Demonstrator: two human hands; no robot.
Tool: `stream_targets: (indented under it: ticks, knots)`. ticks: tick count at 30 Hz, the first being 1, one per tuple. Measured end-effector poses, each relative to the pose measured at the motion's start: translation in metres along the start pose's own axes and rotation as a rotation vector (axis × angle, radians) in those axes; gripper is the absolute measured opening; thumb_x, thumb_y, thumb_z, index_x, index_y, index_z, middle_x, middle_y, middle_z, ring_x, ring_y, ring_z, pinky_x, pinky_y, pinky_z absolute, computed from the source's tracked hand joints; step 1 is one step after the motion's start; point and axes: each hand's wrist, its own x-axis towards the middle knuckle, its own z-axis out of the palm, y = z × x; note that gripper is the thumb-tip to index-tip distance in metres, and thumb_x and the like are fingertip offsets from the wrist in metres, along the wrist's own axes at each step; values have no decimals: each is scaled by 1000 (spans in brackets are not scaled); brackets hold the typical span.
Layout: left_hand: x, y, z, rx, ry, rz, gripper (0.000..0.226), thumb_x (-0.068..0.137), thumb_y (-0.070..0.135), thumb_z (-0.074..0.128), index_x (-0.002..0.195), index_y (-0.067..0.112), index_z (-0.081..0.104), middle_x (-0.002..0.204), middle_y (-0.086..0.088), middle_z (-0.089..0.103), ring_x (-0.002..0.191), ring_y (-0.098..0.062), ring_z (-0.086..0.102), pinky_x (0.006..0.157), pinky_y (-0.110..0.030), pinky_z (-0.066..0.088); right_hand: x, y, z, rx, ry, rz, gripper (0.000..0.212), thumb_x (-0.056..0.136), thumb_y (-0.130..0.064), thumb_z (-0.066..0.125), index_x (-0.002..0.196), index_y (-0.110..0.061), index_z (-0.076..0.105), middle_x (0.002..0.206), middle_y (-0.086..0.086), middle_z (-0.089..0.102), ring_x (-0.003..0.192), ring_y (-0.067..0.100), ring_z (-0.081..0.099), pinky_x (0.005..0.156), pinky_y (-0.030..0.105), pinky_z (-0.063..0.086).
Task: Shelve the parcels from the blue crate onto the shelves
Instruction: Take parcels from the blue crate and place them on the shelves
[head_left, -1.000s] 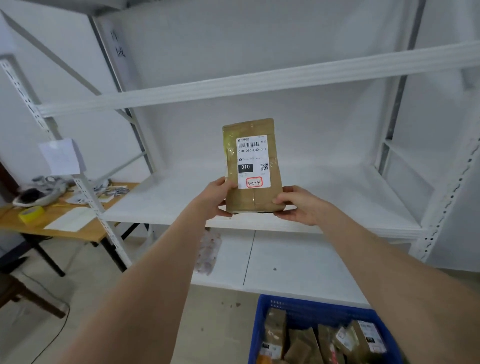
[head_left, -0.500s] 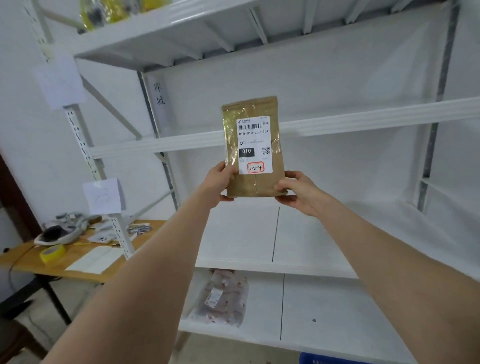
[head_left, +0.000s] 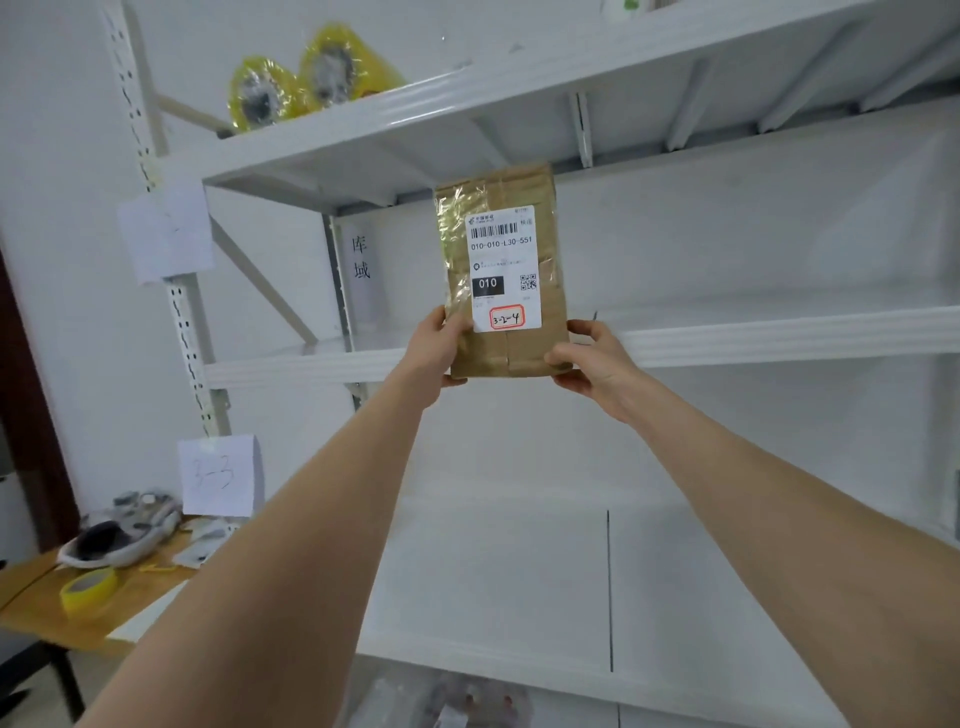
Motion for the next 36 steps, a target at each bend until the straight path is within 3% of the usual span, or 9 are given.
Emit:
stream_targets:
  ticks: [3, 5, 9, 13, 16, 19, 23, 27, 36]
  knots:
    - [24, 5, -9, -18, 18, 26, 8, 89, 21, 50, 88, 28, 54, 90, 0, 55, 84, -21, 50, 79, -37, 47, 25, -6, 13, -22, -7, -36, 53, 77, -1, 66, 122, -20, 46, 99, 5, 63, 81, 14, 59, 83, 30, 53]
    - [39, 6, -13, -49, 8, 54, 13, 91, 18, 49, 86, 28, 55, 85, 2, 57, 81, -19, 51, 80, -38, 48, 39, -11, 19, -43, 5, -57, 55, 77, 0, 65, 126, -19, 46, 101, 6, 63, 84, 16, 59, 84, 31, 53]
    - [69, 6, -23, -100, -31, 132, 19, 93, 12, 47, 91, 28, 58, 89, 4, 62, 79, -16, 55, 78, -38, 47, 63, -17, 33, -156, 60, -114, 58, 79, -4, 64, 131, -19, 46, 105, 6, 61, 88, 17, 59, 78, 28, 51]
    - [96, 4, -29, -139, -114, 177, 26, 97, 11, 47, 120, 21, 55, 99, 4, 63, 82, -12, 59, 70, -29, 51, 83, -20, 42, -295, 156, -188, 58, 80, -13, 66, 134, -20, 48, 112, 5, 65, 98, 17, 61, 73, 26, 45]
    - [117, 4, -33, -123, -139, 203, 32, 98, 11, 47, 129, 18, 52, 109, 0, 63, 91, -16, 60, 68, -27, 52, 97, -20, 48, -367, 210, -229, 55, 79, -18, 70, 131, -21, 53, 112, 5, 67, 101, 19, 64, 89, 31, 49]
    - [136, 2, -34, -114, -161, 235, 34, 99, 11, 44, 130, 19, 52, 108, 0, 62, 92, -17, 58, 68, -28, 52, 105, -17, 55, -445, 296, -275, 50, 79, -17, 70, 126, -24, 58, 107, 4, 70, 100, 21, 66, 97, 39, 50]
    - [149, -4, -27, -96, -221, 242, 33, 99, 11, 40, 129, 20, 53, 106, -1, 63, 94, -20, 61, 76, -33, 55, 104, -15, 57, -597, 417, -318, 47, 81, -13, 67, 127, -25, 59, 104, 0, 68, 100, 20, 64, 94, 38, 50]
    - [153, -10, -17, -74, -274, 222, 36, 100, 11, 41, 133, 18, 51, 112, -5, 64, 101, -25, 63, 75, -35, 55, 99, -14, 48, -715, 501, -297, 42, 81, -12, 66, 121, -24, 63, 103, 4, 70, 99, 23, 64, 92, 40, 50]
    - [150, -10, 7, 58, -222, 221, 36, 96, 8, 44, 130, 15, 53, 116, -11, 64, 104, -29, 62, 80, -39, 56, 89, -12, 33, -819, 560, -267, 40, 82, -8, 64, 121, -18, 63, 113, 6, 68, 100, 25, 63, 90, 35, 50]
